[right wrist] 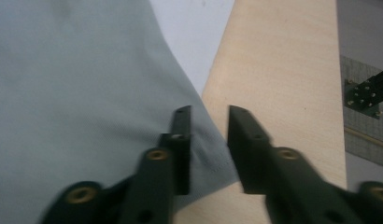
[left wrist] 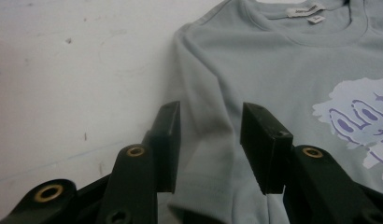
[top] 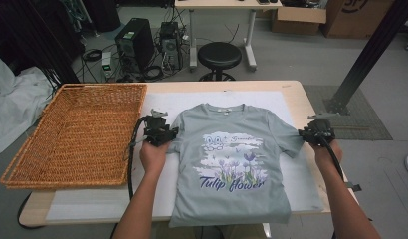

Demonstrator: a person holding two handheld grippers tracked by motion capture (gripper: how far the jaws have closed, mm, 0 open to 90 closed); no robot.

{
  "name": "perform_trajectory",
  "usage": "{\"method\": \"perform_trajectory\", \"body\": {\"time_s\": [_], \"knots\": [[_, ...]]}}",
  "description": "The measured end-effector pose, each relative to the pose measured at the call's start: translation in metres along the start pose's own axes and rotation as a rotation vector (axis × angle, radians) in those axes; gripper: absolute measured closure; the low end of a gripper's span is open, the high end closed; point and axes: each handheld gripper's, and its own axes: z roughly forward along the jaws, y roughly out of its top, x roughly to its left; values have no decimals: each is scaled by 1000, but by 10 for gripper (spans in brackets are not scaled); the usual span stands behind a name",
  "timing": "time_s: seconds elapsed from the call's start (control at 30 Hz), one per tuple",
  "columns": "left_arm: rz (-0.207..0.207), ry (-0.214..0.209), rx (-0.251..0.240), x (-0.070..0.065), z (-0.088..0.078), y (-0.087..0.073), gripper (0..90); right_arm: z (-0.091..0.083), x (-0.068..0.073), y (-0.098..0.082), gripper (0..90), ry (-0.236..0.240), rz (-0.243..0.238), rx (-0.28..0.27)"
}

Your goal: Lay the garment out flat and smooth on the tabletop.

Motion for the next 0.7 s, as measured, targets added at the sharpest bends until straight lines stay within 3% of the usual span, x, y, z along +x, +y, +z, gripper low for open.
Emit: {"method": "perform_trajectory", "body": {"time_s": [0.2, 0.3, 0.43, 0.5, 0.6, 0.7], "knots": [[-18, -1, 3, 5, -3, -5, 561, -22, 24, 3, 604, 94, -51, -111], [-5, -13, 7, 3, -2, -6, 546, -24, 32, 2, 600, 126, -60, -124], [5, 29, 26, 2, 4, -7, 529, -22, 34, -1, 577, 162, -45, -117], [3, 73, 61, 4, 9, -9, 569, -21, 35, -4, 569, 181, -40, -110], [1, 104, 110, 8, 15, -12, 696, -20, 38, -7, 558, 196, -43, -105], [-1, 124, 110, 10, 15, -15, 811, -20, 38, -11, 557, 208, -43, -102]]}}
